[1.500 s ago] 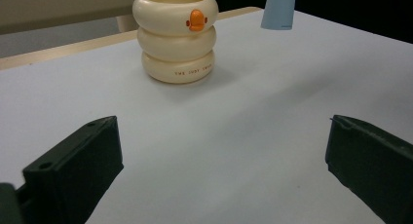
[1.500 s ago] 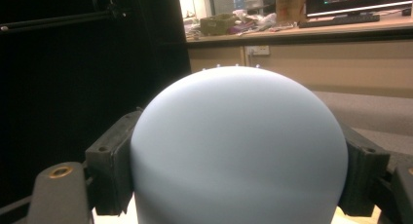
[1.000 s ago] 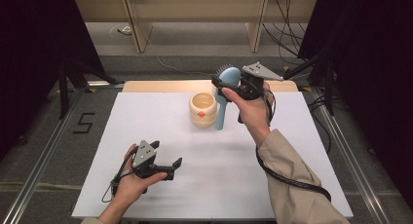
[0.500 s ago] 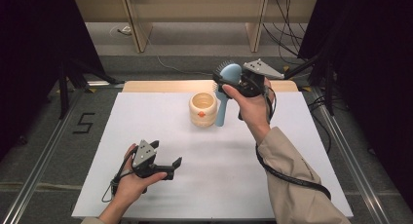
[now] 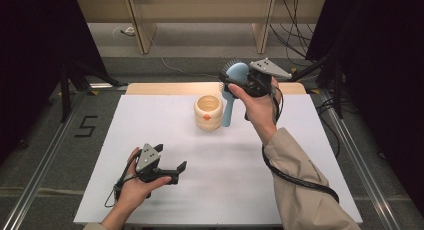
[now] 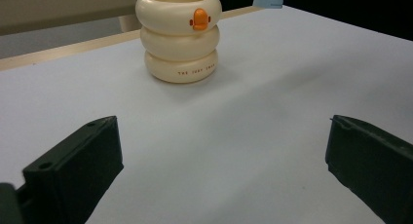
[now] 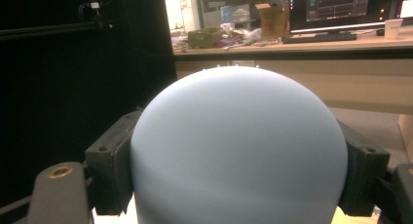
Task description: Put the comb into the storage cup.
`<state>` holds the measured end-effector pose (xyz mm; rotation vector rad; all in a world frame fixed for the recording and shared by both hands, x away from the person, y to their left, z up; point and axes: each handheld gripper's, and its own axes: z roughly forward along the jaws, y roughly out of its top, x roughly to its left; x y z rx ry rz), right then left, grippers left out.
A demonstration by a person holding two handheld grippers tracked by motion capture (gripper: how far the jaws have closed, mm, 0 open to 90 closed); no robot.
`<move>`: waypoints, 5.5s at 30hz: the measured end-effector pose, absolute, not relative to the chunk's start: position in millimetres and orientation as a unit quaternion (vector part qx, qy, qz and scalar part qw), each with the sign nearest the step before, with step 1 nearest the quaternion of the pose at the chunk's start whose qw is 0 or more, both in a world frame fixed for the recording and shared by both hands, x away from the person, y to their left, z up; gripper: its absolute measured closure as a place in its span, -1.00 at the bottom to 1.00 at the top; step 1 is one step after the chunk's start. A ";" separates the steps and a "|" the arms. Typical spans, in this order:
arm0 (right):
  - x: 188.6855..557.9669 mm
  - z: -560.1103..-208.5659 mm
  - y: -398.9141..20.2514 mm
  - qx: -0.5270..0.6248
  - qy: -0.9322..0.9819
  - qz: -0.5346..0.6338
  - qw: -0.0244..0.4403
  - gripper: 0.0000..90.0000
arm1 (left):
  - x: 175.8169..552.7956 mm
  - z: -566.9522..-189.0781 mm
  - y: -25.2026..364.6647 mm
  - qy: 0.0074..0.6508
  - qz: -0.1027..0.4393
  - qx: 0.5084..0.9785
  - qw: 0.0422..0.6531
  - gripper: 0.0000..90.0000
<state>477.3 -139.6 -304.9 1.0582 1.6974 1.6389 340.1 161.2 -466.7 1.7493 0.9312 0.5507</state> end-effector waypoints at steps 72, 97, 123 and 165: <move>496.0 -287.4 -132.3 0.395 0.605 0.625 0.295 -0.54 | 341.8 -467.3 163.4 0.392 0.233 0.726 0.515 -1.00; 502.5 -284.0 -128.8 0.392 0.598 0.630 0.303 -0.54 | 341.9 -466.7 164.0 0.393 0.234 0.725 0.515 -1.00; 508.1 -283.5 -125.6 0.392 0.591 0.635 0.305 -0.54 | 342.1 -467.2 164.4 0.393 0.234 0.725 0.515 -1.00; 519.4 -283.2 -117.8 0.391 0.585 0.638 0.312 -0.54 | 342.6 -467.5 164.8 0.393 0.234 0.725 0.515 -1.00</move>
